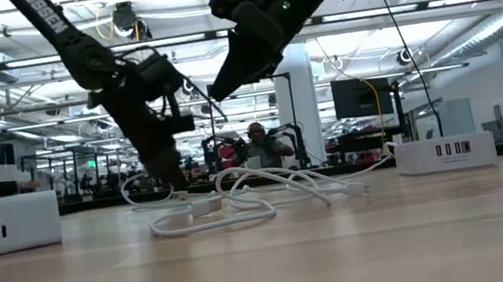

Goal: Insert USB
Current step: Insert the top left white charger cable into the pink adapter charger

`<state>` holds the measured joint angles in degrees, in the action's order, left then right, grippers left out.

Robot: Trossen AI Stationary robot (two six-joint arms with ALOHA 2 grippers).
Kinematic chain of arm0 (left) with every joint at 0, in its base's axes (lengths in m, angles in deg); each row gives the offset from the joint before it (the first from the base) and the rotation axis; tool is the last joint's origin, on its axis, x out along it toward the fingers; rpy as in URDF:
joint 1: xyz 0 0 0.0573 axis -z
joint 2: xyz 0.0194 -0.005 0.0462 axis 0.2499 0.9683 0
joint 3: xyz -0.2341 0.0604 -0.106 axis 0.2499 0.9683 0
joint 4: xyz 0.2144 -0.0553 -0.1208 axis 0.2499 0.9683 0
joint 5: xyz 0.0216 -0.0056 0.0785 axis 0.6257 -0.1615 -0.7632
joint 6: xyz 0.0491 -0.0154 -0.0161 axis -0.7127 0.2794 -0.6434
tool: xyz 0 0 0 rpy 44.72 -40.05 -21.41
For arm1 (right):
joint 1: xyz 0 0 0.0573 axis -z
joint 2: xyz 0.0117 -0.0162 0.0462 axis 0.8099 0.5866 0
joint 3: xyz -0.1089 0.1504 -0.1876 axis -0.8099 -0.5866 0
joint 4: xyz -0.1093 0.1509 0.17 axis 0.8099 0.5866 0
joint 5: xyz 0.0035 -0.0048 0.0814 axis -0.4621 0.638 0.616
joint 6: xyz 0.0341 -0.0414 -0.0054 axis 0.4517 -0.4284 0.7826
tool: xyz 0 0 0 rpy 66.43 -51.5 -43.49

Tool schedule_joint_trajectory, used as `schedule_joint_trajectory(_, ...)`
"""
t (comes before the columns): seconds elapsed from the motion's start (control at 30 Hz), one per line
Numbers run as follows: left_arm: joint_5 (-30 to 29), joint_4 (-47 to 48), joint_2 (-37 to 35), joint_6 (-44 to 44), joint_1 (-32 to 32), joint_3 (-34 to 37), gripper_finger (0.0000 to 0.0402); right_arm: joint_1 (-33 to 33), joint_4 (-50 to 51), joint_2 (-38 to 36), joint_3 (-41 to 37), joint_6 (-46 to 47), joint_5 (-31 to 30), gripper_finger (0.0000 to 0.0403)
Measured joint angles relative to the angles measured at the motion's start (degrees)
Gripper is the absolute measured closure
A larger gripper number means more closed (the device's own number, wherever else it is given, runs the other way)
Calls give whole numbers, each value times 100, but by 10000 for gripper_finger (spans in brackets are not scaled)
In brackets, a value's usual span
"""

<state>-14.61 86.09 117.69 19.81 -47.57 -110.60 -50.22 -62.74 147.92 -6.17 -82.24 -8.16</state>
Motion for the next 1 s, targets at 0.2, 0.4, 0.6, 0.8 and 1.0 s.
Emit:
schedule_joint_trajectory(0.2, 11, -58, 410, 5, -133, -36, 276, 0, 13, 0, 0, -76, 11, 190)
schedule_joint_trajectory(0.4, 20, -14, 527, 19, -138, -106, 289, 0, 50, 0, 0, -74, 20, 190)
schedule_joint_trajectory(0.6, 301, 17, 497, 32, -136, -173, 387, 24, 69, 0, 0, -92, 4, 190)
schedule_joint_trajectory(0.8, 308, -157, 368, 315, -138, -165, 398, 24, 240, -96, 0, -199, -2, 190)
schedule_joint_trajectory(1.0, 462, 15, -309, 635, -138, -162, 399, 20, 602, -572, 0, -223, -135, 190)
